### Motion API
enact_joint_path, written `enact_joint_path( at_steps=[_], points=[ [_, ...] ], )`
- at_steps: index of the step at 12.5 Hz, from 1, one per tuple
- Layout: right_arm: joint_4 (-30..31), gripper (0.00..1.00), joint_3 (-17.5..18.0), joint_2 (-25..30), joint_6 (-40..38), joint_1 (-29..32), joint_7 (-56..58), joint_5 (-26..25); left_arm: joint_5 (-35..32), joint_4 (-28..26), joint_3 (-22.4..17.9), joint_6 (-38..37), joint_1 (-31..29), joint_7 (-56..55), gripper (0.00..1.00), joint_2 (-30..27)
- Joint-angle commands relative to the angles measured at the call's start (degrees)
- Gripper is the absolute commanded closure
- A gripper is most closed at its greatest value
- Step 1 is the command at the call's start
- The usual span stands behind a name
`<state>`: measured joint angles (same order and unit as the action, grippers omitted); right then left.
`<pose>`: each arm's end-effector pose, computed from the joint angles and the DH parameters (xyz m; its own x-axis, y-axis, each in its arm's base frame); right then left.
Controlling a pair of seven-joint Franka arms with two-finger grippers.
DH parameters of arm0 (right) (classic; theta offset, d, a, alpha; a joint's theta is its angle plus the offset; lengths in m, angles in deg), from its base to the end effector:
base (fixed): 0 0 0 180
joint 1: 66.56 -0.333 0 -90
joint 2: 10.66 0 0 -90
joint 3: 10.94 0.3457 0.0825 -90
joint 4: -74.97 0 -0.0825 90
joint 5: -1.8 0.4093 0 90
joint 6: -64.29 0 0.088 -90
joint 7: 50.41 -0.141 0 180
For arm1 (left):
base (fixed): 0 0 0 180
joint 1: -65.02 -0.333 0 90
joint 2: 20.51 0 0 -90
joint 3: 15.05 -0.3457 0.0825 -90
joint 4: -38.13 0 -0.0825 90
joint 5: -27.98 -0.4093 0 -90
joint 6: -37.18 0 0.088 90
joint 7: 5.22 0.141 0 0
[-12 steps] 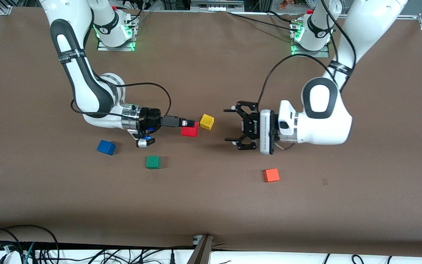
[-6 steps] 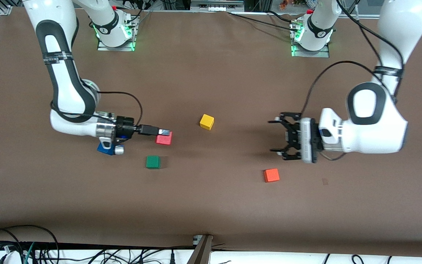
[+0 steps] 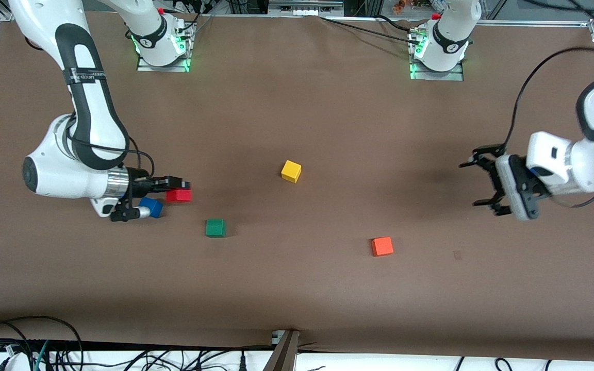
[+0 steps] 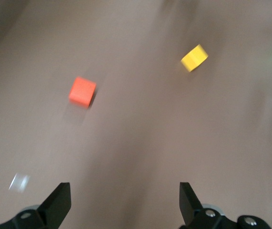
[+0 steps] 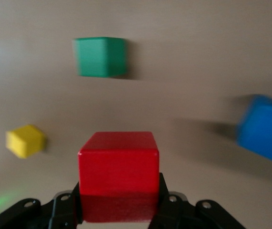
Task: Pass red block to right arm, stack on blue
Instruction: 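Carry the red cube with the right gripper over the blue cube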
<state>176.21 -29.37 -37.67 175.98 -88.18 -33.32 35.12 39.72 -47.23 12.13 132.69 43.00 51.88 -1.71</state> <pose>0.6517 0.1043 0.2740 0.9778 0.1136 -0.1763 0.0382 -0.9231 -0.3826 0.6664 -0.0494 0.4887 0.5204 -0.8249 0.2209 -0.8431 -0.4553 0.2860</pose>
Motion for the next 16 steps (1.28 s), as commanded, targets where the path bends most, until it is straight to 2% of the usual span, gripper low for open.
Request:
enact_joint_path(
  at_steps=[1,2,6,8,11,16],
  points=[
    [-1.66,0.84,-2.4,0.99,1.33,-0.45,-2.42,-13.49,-8.29,-1.56,0.33,-3.56,-0.13,-8.55,0.0,-6.65],
    [-1.49,0.84,-3.1,0.99,4.91,-0.27,-2.42,-15.81,-10.66,-1.65,0.33,-4.88,-0.13,-11.28,0.0,-7.98],
    [1.23,0.84,-3.55,0.29,10.8,-1.85,-5.93,-18.19,-18.06,-1.12,0.68,-6.65,-0.04,-15.96,0.0,-10.19],
    [4.04,0.84,-3.55,-0.67,17.57,-3.95,-8.74,-20.4,-17.98,0.01,0.59,-7.7,0.05,-16.05,0.0,-9.75],
    [5.71,0.83,-3.55,-1.29,18.21,-5.89,-10.68,-21.1,-16.85,2.91,-1.16,-9.02,-0.04,-16.31,0.0,-9.57],
    [6.78,0.83,-3.73,-1.38,18.83,-5.28,-10.68,-23.3,-13.94,3.71,-1.08,-8.94,-0.13,-19.92,0.0,-9.4]
  ],
)
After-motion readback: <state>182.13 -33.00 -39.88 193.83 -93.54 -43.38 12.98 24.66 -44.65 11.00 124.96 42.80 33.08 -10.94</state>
